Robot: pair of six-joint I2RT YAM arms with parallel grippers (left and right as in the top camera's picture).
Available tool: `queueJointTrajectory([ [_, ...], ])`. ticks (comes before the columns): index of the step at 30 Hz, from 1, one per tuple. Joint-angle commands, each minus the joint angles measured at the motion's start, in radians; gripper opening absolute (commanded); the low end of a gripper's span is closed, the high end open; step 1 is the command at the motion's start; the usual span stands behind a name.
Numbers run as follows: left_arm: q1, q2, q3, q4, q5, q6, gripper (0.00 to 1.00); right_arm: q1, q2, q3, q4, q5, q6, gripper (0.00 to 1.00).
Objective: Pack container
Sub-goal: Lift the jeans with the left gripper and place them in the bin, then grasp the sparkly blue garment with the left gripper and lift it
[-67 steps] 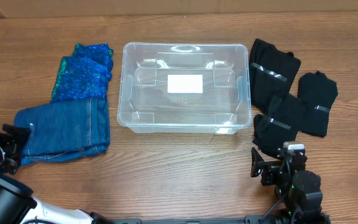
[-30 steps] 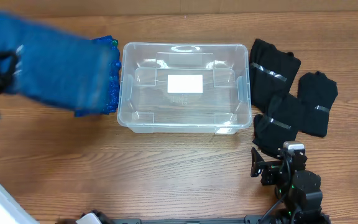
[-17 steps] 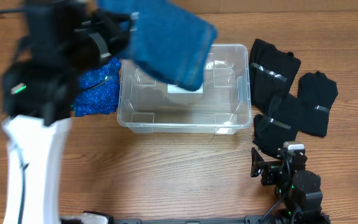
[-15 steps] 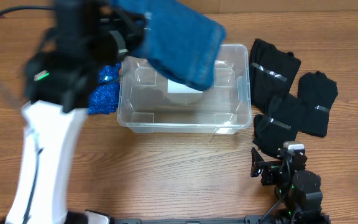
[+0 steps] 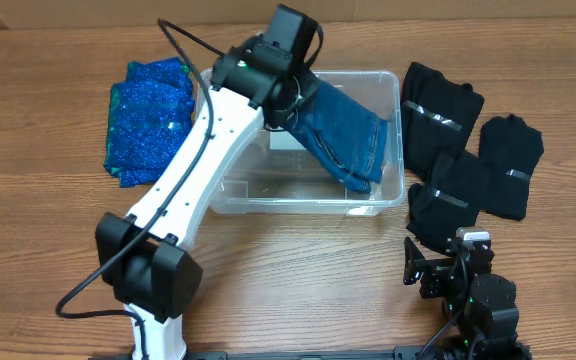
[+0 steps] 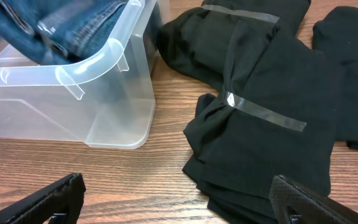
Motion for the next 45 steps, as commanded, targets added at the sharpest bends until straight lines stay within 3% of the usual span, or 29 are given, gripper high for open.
queueJointTrajectory([
  [1, -0.022, -0.033, 0.035, -0.026, -0.055, 0.064, 0.05, -0.004, -0.010, -0.018, 0.003, -0.001, -0.003, 1.00],
  [4, -0.004, -0.058, 0.035, -0.053, -0.056, 0.186, 0.64, -0.004, -0.010, -0.018, 0.003, -0.001, -0.004, 1.00],
  [7, 0.039, -0.102, 0.035, -0.100, -0.066, 0.303, 0.79, -0.004, -0.010, -0.018, 0.003, -0.002, -0.003, 1.00],
  [9, 0.080, -0.137, 0.035, -0.137, -0.090, 0.372, 1.00, -0.004, -0.010, -0.018, 0.003, -0.002, -0.003, 1.00],
  [13, 0.203, -0.189, 0.035, -0.195, -0.113, 0.502, 1.00, -0.004, -0.010, -0.018, 0.002, -0.001, -0.003, 1.00],
  [18, 0.426, -0.187, 0.035, -0.270, -0.140, 0.567, 1.00, -0.004, -0.010, -0.018, 0.003, -0.001, -0.003, 1.00],
  [30, 0.867, 0.140, 0.035, -0.269, 0.206, 0.939, 1.00, -0.004, -0.010, -0.018, 0.003, -0.001, -0.004, 1.00],
  [34, 0.938, 0.281, 0.035, -0.234, 0.415, 1.085, 1.00, -0.004, -0.010, -0.018, 0.003, -0.002, -0.003, 1.00],
  [41, 0.928, 0.419, 0.035, -0.162, 0.517, 1.224, 1.00, -0.004, -0.010, -0.018, 0.003, -0.001, -0.003, 1.00],
  [45, 0.893, 0.463, 0.035, -0.124, 0.566, 1.236, 1.00, -0.004, -0.010, -0.018, 0.003, -0.001, -0.003, 1.00],
])
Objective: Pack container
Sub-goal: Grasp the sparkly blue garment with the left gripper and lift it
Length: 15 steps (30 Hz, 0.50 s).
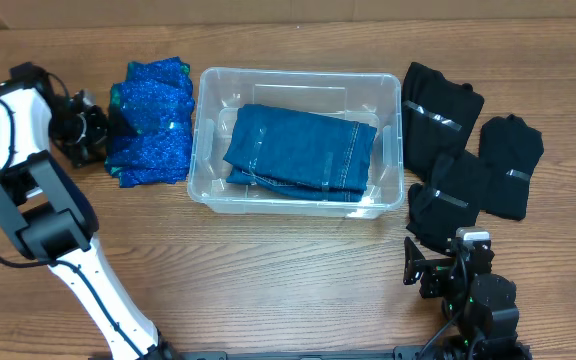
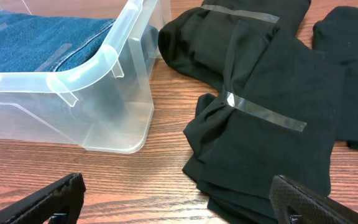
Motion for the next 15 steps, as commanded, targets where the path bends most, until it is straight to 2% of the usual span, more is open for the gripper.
queueJointTrajectory([
  [1, -0.045, 0.039, 0.008, 0.026, 0.102, 0.077, 0.98, -0.004, -0.010, -0.018, 0.003, -0.002, -0.003, 1.00],
  [2, -0.053, 0.045, 0.008, 0.030, 0.098, 0.077, 0.93, -0.004, -0.010, -0.018, 0.002, -0.002, -0.003, 1.00],
  [3, -0.060, 0.050, 0.008, 0.034, 0.089, 0.076, 0.82, -0.004, -0.010, -0.018, 0.003, -0.002, -0.003, 1.00],
  [4, -0.065, 0.052, 0.008, 0.033, 0.075, 0.066, 0.61, -0.004, -0.010, -0.018, 0.003, -0.002, -0.003, 1.00],
  [5, -0.068, 0.053, 0.008, 0.029, 0.055, 0.048, 0.34, -0.004, -0.010, -0.018, 0.003, -0.002, -0.003, 1.00],
  [6, -0.070, 0.053, 0.008, 0.022, 0.034, 0.032, 0.13, -0.004, -0.010, -0.018, 0.002, -0.002, -0.003, 1.00],
  [7, -0.071, 0.051, 0.008, 0.006, 0.011, 0.013, 0.04, -0.004, -0.010, -0.018, 0.002, -0.002, -0.003, 1.00],
  [11, -0.067, 0.017, 0.016, -0.049, 0.010, 0.013, 0.04, -0.004, -0.010, -0.018, 0.002, -0.002, -0.003, 1.00],
  [15, -0.062, -0.113, 0.141, -0.169, 0.052, 0.003, 0.04, -0.004, -0.010, -0.018, 0.002, -0.002, -0.003, 1.00],
])
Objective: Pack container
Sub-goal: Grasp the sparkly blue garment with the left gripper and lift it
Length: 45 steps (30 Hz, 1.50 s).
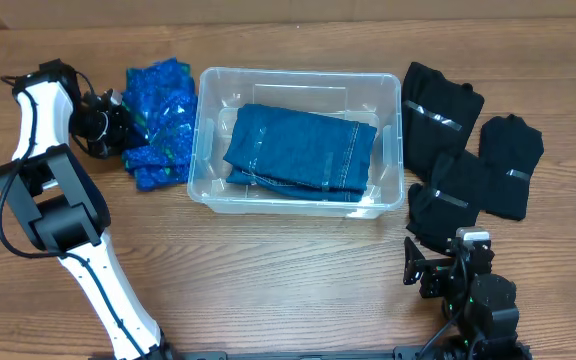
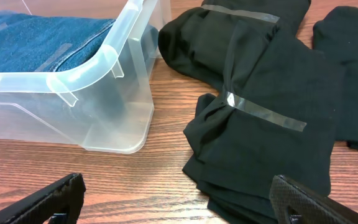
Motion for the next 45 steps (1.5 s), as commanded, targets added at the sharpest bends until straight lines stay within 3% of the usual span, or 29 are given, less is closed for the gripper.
queueJointTrajectory([
  [1, -0.002, -0.168, 0.151, -0.087, 0.027, -0.014, 0.04, -0.004, -0.010, -0.018, 0.003, -0.002, -0.003, 1.00],
  [6, -0.069, -0.381, 0.299, -0.205, 0.111, 0.003, 0.04, -0.004, -0.010, -0.018, 0.003, -0.002, -0.004, 1.00],
  [12, -0.289, -0.555, 0.305, -0.208, 0.100, -0.024, 0.04, -0.004, -0.010, -0.018, 0.003, -0.002, -0.004, 1.00],
  [16, -0.505, -0.550, 0.290, -0.190, -0.048, -0.268, 0.04, -0.004, -0.010, -0.018, 0.003, -0.002, -0.004, 1.00],
  [18, -0.586, -0.538, 0.272, -0.155, -0.091, -0.320, 0.04, -0.004, -0.010, -0.018, 0.003, -0.002, -0.003, 1.00],
  [19, -0.707, -0.513, 0.239, -0.100, -0.256, -0.444, 0.04, -0.004, -0.010, -0.018, 0.003, -0.002, -0.003, 1.00],
  [21, -0.760, -0.499, 0.215, -0.080, -0.353, -0.504, 0.04, -0.004, -0.010, -0.018, 0.003, -0.002, -0.003, 1.00],
  [31, -0.813, -0.394, 0.106, -0.054, -0.410, -0.630, 0.04, -0.004, -0.010, -0.018, 0.003, -0.002, -0.004, 1.00],
  [39, -0.796, -0.377, -0.008, -0.074, -0.470, -0.611, 0.04, -0.004, -0.010, -0.018, 0.003, -0.002, -0.003, 1.00],
  [40, -0.791, -0.377, -0.009, -0.089, -0.471, -0.608, 0.06, -0.004, -0.010, -0.018, 0.003, -0.002, -0.004, 1.00],
  [41, -0.785, -0.377, -0.009, -0.117, -0.486, -0.607, 0.15, -0.004, -0.010, -0.018, 0.003, -0.002, -0.004, 1.00],
  [43, -0.772, -0.379, -0.008, -0.162, -0.530, -0.608, 0.42, -0.004, -0.010, -0.018, 0.003, -0.002, -0.003, 1.00],
  [45, -0.749, -0.381, -0.006, -0.214, -0.584, -0.608, 0.59, -0.004, -0.010, -0.018, 0.003, -0.002, -0.004, 1.00],
])
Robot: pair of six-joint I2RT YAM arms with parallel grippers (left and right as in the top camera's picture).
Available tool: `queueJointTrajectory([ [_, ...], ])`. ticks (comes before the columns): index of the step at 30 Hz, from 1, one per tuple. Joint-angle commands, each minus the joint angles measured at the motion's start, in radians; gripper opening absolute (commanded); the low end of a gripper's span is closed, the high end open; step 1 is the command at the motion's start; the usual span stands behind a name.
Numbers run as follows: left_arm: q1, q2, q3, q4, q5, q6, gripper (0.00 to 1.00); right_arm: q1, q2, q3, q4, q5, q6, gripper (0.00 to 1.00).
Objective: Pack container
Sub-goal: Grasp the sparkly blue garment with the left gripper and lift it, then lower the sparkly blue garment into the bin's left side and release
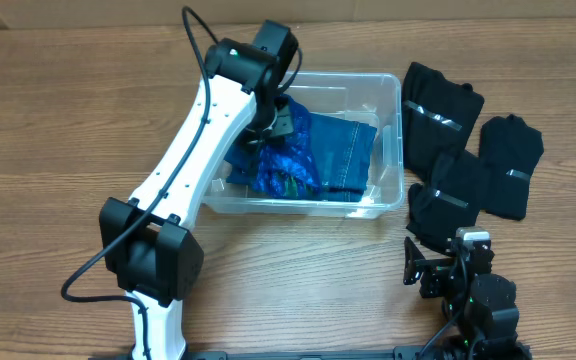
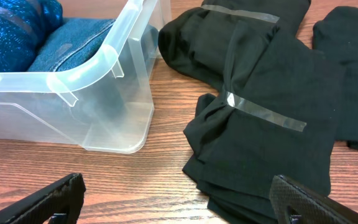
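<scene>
The clear plastic container (image 1: 388, 95) sits mid-table with folded blue jeans (image 1: 343, 150) lying in it. A sparkly blue cloth (image 1: 280, 165) rests bunched on the left part of the jeans, also showing as the sparkly blue cloth (image 2: 8, 28) in the right wrist view. My left gripper (image 1: 271, 122) hangs just above that cloth and looks shut on its top. Three black taped garments lie right of the container: black bundle (image 1: 440, 105), black bundle (image 1: 511, 165) and black bundle (image 1: 450, 195). My right gripper (image 2: 176, 205) stands open near the table's front edge, holding nothing.
The left arm's white links (image 1: 193, 170) stretch from the front left over the container's left wall. In the right wrist view the container's corner (image 2: 104, 62) is at upper left and the nearest black bundle (image 2: 272, 118) lies just ahead of the right fingers.
The left gripper was at the sparkly cloth on the table left of the container. Now it is over the container and the cloth lies inside on the jeans. The right arm is unchanged.
First my left gripper held the jeans over the container. Then the jeans lay flat inside and the gripper was at the far left beside the sparkly cloth. Then the cloth was bunched at the gripper. Now the cloth is in the container.
</scene>
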Motion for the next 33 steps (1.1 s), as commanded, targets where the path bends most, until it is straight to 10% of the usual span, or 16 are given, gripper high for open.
queueJointTrajectory([
  [1, 0.051, -0.008, 0.003, -0.077, -0.136, -0.008, 0.63, -0.004, -0.010, -0.018, 0.003, -0.002, -0.003, 1.00],
  [5, 0.122, -0.028, 0.003, -0.135, -0.166, -0.005, 0.79, -0.004, -0.010, -0.018, 0.003, -0.002, -0.003, 1.00],
  [21, 0.396, -0.254, 0.003, -0.080, 0.024, 0.212, 0.80, -0.004, -0.010, -0.016, -0.011, 0.040, -0.014, 1.00],
  [26, 0.330, -0.283, 0.002, -0.045, 0.296, 0.456, 0.81, -0.004, -0.010, -0.016, -0.008, 0.040, -0.014, 1.00],
  [33, 0.107, -0.180, -0.033, -0.009, 0.293, 0.646, 0.82, -0.004, -0.010, -0.016, 0.090, -0.076, 0.001, 1.00],
])
